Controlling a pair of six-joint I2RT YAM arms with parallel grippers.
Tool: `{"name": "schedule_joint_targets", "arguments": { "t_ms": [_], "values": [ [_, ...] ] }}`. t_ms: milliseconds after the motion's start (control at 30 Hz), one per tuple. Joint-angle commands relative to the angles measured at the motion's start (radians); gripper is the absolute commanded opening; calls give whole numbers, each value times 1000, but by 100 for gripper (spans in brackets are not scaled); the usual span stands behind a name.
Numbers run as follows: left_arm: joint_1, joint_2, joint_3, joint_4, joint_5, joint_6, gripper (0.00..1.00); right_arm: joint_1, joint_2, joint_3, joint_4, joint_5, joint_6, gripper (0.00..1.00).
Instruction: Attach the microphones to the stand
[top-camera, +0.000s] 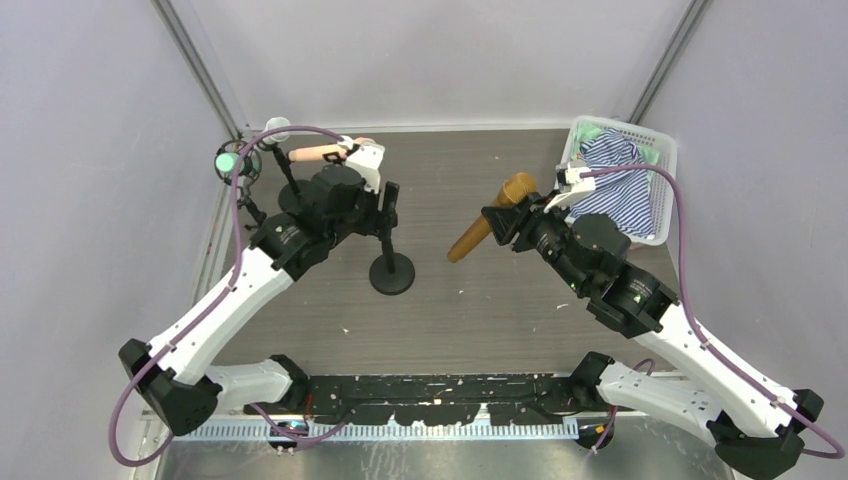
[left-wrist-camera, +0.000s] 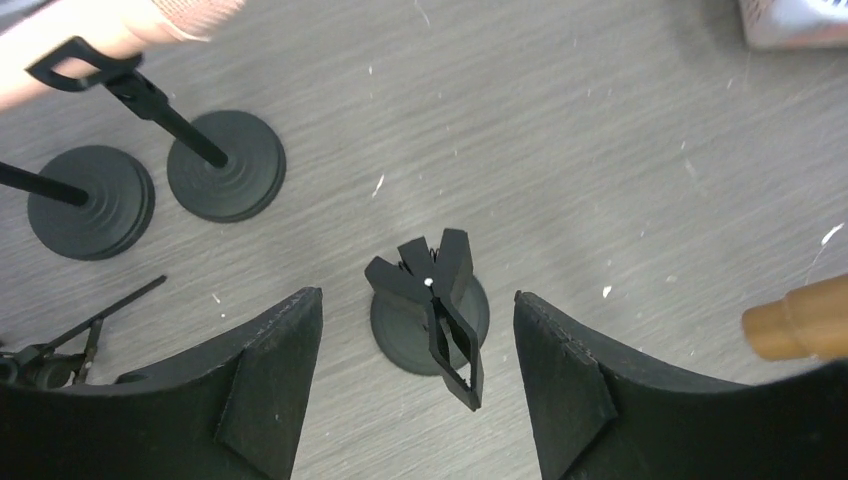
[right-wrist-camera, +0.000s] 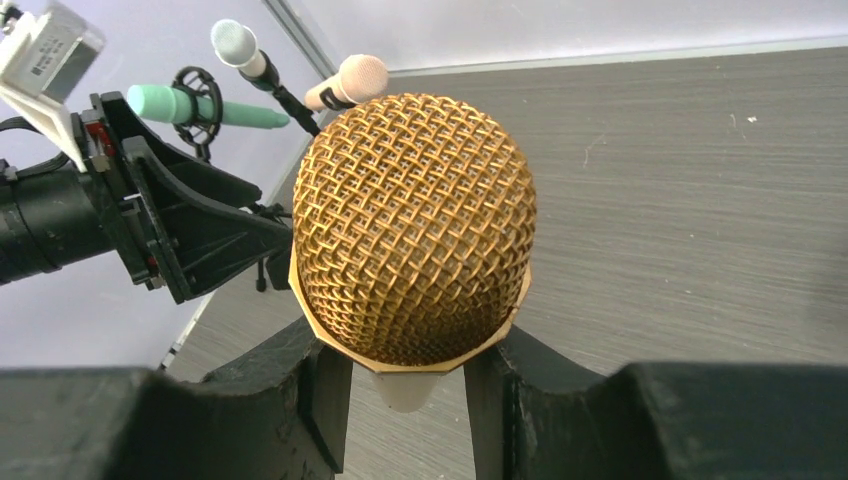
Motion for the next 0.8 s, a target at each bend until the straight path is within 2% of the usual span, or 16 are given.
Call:
{"name": "schedule_joint_targets", "arguments": {
  "t_ms": [0, 200, 467, 767],
  "values": [
    [15, 34, 62, -86, 87, 102, 72, 3, -16, 24, -7, 26, -16, 1],
    [35, 89, 108, -78, 148, 200, 72, 3, -11, 24, -17, 14, -8, 1],
    [51, 231, 238, -186, 209, 310, 70, 3, -26, 33, -59, 20, -12, 1],
    [53, 317, 296, -271, 209, 342, 69, 3, -26, 37, -77, 24, -18, 1]
  ]
}}
